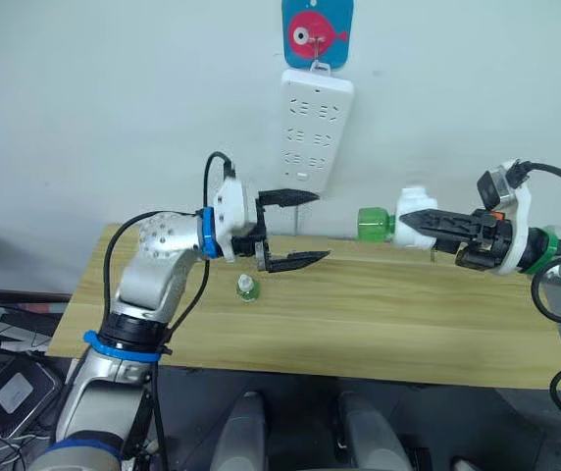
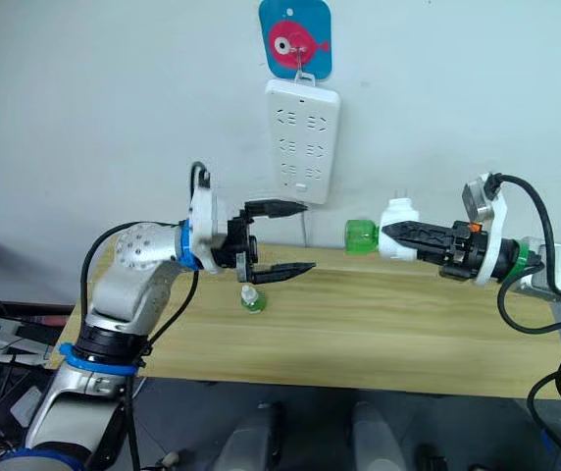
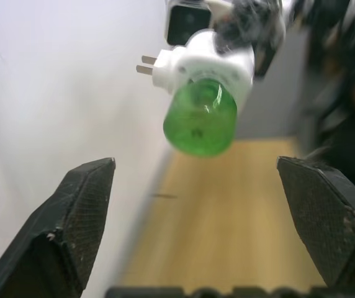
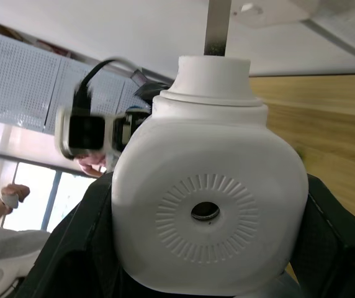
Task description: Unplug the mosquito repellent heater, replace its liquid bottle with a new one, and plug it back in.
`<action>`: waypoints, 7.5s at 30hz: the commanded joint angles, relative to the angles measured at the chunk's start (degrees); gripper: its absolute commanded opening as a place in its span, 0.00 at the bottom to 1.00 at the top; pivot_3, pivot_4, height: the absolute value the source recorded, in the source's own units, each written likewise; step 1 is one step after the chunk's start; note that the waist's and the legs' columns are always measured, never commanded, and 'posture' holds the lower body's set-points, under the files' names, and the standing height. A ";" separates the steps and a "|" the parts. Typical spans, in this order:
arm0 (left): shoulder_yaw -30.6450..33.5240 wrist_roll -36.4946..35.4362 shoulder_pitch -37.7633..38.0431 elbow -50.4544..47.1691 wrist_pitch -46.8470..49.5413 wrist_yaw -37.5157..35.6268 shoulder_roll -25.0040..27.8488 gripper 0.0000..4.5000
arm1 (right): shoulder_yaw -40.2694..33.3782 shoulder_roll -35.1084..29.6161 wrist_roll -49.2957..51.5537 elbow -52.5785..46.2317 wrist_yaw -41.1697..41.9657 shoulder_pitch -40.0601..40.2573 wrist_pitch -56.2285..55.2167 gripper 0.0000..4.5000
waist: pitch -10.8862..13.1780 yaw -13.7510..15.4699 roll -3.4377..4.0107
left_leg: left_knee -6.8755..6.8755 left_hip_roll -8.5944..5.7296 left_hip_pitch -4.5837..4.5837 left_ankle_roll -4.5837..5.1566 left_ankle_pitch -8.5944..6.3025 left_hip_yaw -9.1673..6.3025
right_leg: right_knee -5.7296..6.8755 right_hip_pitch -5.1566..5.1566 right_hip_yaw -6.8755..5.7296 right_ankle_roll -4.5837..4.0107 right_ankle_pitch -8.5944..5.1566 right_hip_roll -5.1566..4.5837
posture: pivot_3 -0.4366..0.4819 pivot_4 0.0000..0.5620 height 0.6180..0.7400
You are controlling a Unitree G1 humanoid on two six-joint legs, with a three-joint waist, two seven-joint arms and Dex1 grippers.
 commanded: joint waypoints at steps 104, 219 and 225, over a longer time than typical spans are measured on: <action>1.27 -37.86 -4.63 -6.24 77.57 -1.69 4.92 0.50 | 13.57 2.61 -89.38 21.35 22.57 4.62 -18.02 1.00 | 0.13 -0.64 0.14 | 0.02 0.01 0.06 0.00 0.00 -0.08 | 0.13 -0.02 -0.03 0.03 -0.01 0.08 | 0.53 0.49 1.00; -10.50 -0.23 5.43 -12.87 35.51 10.12 -8.74 1.00 | 12.84 31.18 -103.24 8.39 -8.70 21.99 -74.95 0.26 | 0.22 -0.55 0.34 | -0.06 0.00 0.12 -0.03 0.02 -0.09 | 0.13 0.01 -0.05 0.05 -0.01 0.04 | 0.52 0.45 1.00; -10.38 -0.41 6.04 -13.10 35.43 10.14 -8.76 1.00 | 10.37 32.36 -103.64 3.76 -5.93 24.04 -73.30 0.71 | 0.21 -0.58 0.35 | -0.05 0.01 0.13 -0.03 0.02 -0.10 | 0.14 0.01 -0.02 0.04 -0.01 0.04 | 0.51 0.45 1.00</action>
